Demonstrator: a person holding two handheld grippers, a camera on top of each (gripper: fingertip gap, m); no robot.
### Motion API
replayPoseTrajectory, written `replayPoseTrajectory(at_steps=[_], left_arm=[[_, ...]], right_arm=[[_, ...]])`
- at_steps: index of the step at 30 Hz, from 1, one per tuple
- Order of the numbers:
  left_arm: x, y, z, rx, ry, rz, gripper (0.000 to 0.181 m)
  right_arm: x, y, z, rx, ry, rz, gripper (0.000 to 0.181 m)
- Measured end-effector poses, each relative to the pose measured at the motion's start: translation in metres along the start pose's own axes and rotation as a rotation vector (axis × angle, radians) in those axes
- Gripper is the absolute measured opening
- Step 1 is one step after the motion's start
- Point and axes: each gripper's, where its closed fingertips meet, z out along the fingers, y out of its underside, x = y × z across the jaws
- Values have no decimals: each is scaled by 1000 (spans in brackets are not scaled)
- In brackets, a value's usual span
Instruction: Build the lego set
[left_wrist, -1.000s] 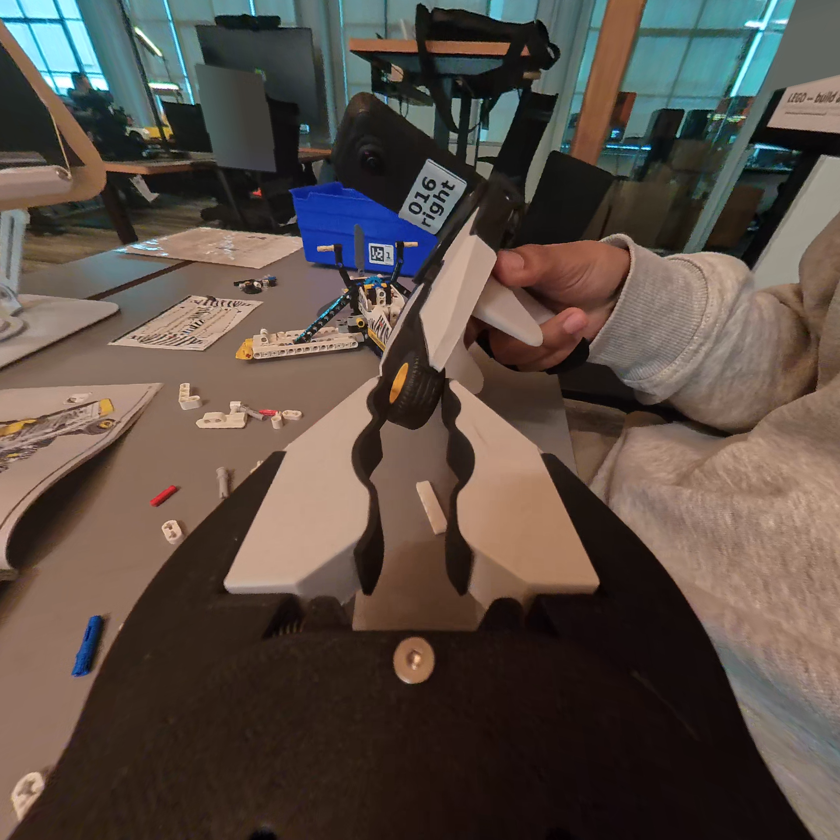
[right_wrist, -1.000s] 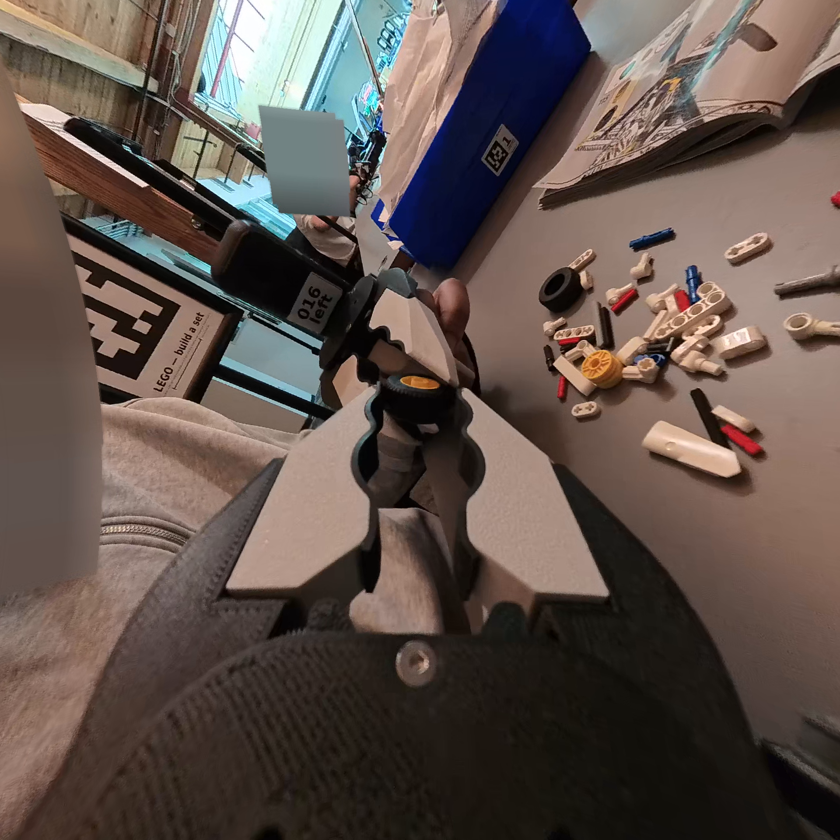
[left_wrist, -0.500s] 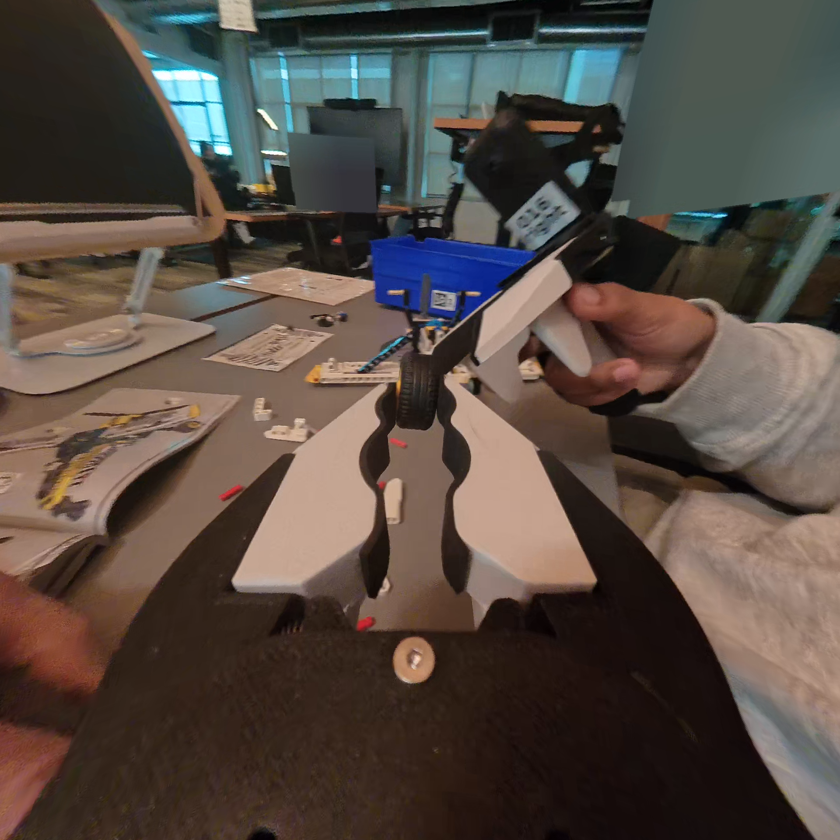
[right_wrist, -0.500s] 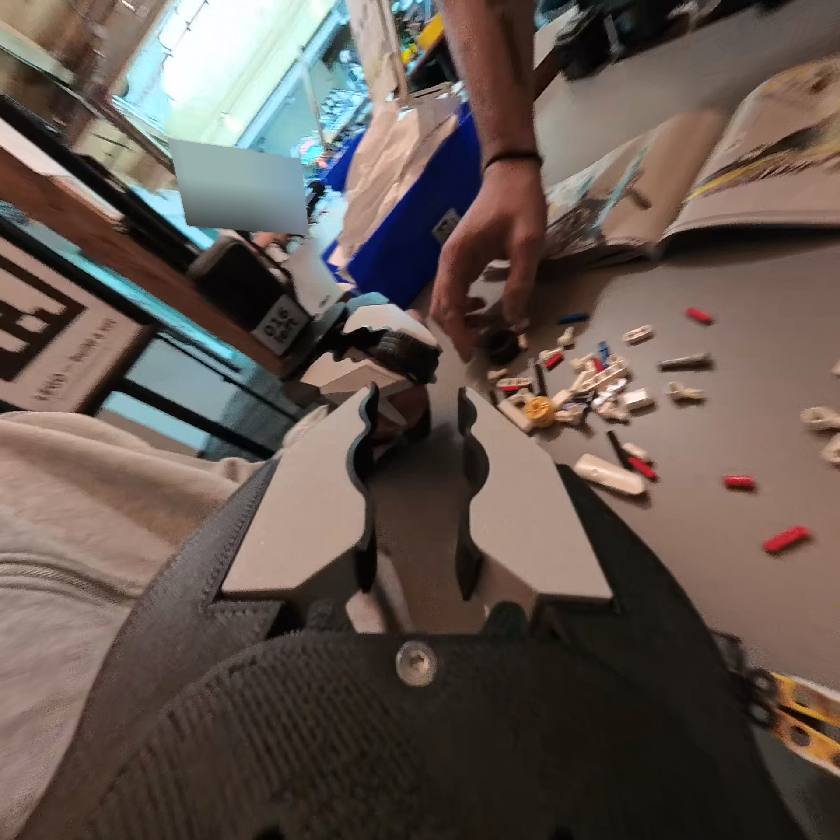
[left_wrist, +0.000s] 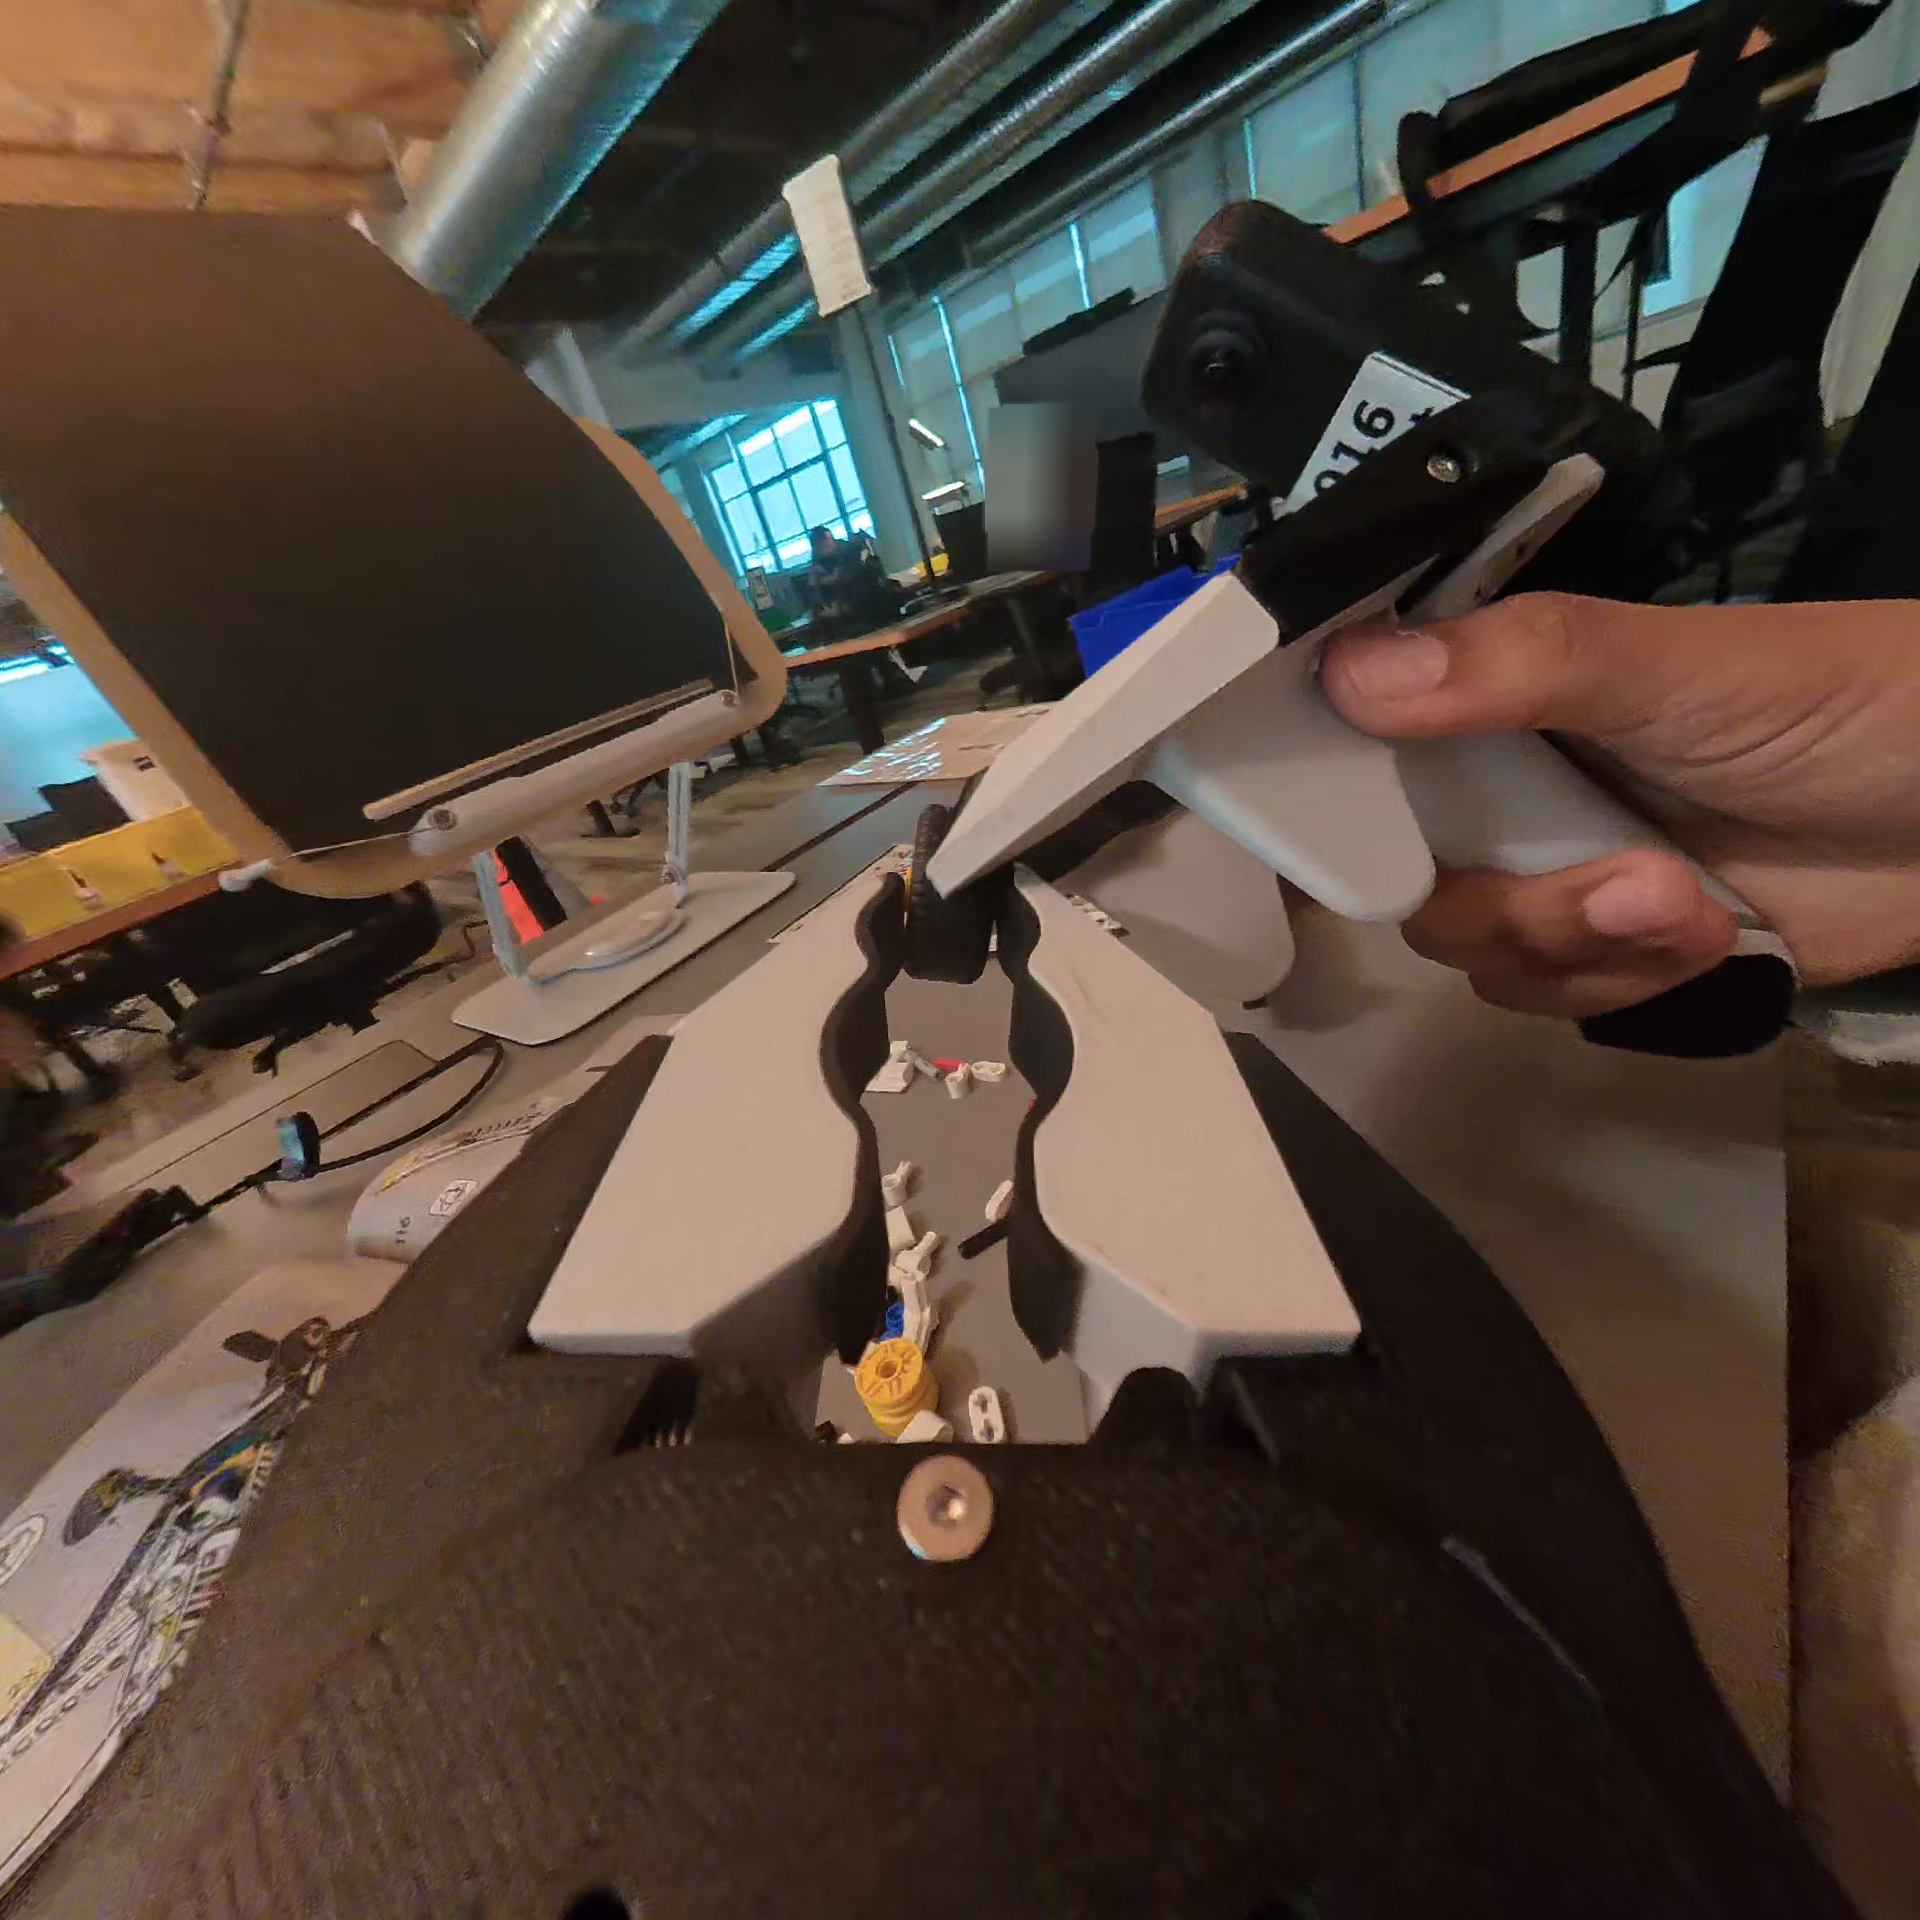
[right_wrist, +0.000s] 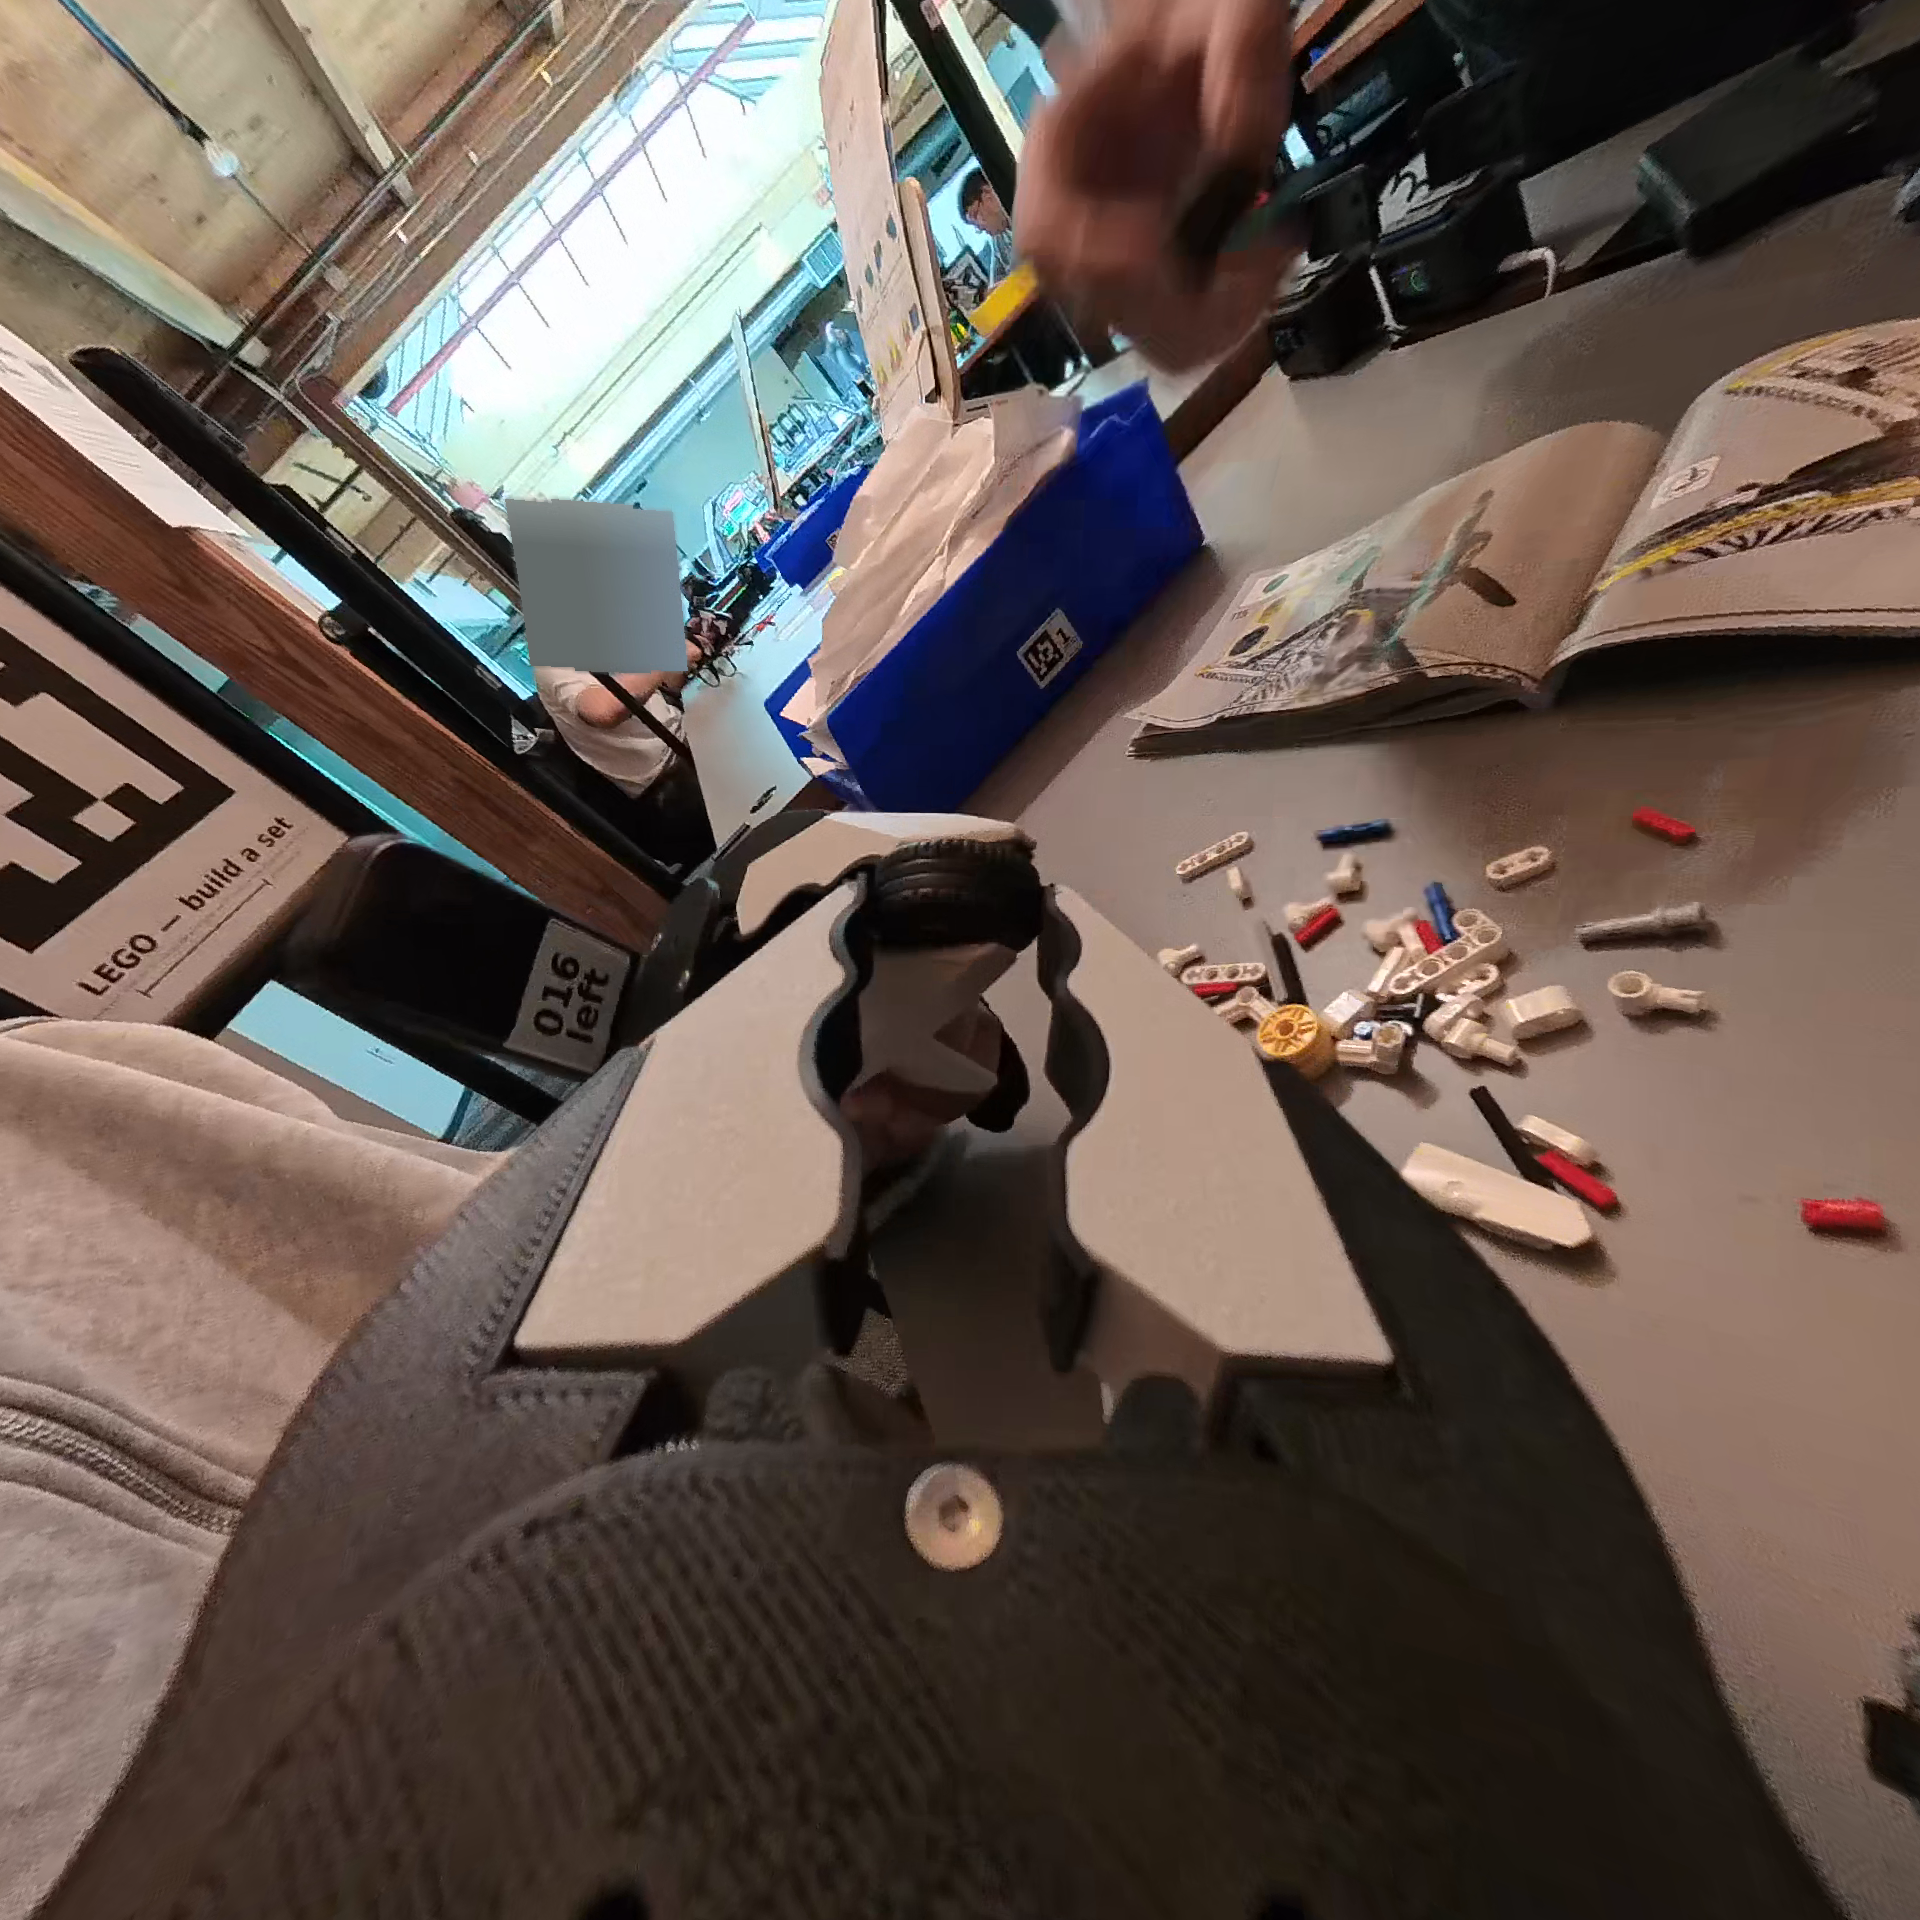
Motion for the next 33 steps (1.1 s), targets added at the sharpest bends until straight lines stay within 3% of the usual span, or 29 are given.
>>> replayPoseTrajectory(at_steps=[10, 16, 19, 23, 27, 30, 33], left_arm=[[-3, 0, -2, 32, 88, -199, 38], [-4, -1, -4, 42, 95, -221, 34], [-4, 1, -3, 35, 101, -228, 34], [-1, 3, -1, 17, 109, -217, 34], [12, 2, 10, 2, 152, -262, 35], [33, -7, 28, 7, 224, -344, 37], [61, -17, 56, -16, 319, -400, 39]], right_arm=[[2, -9, -13, 15, 58, -96, 30], [10, -25, -34, 36, 174, -225, 30], [19, -52, -73, 95, 302, -320, 30], [39, -91, -167, 231, 548, -407, 31], [76, -93, -257, 294, 779, -388, 30], [103, -75, -282, 267, 813, -328, 30], [120, -61, -282, 236, 792, -299, 30]])
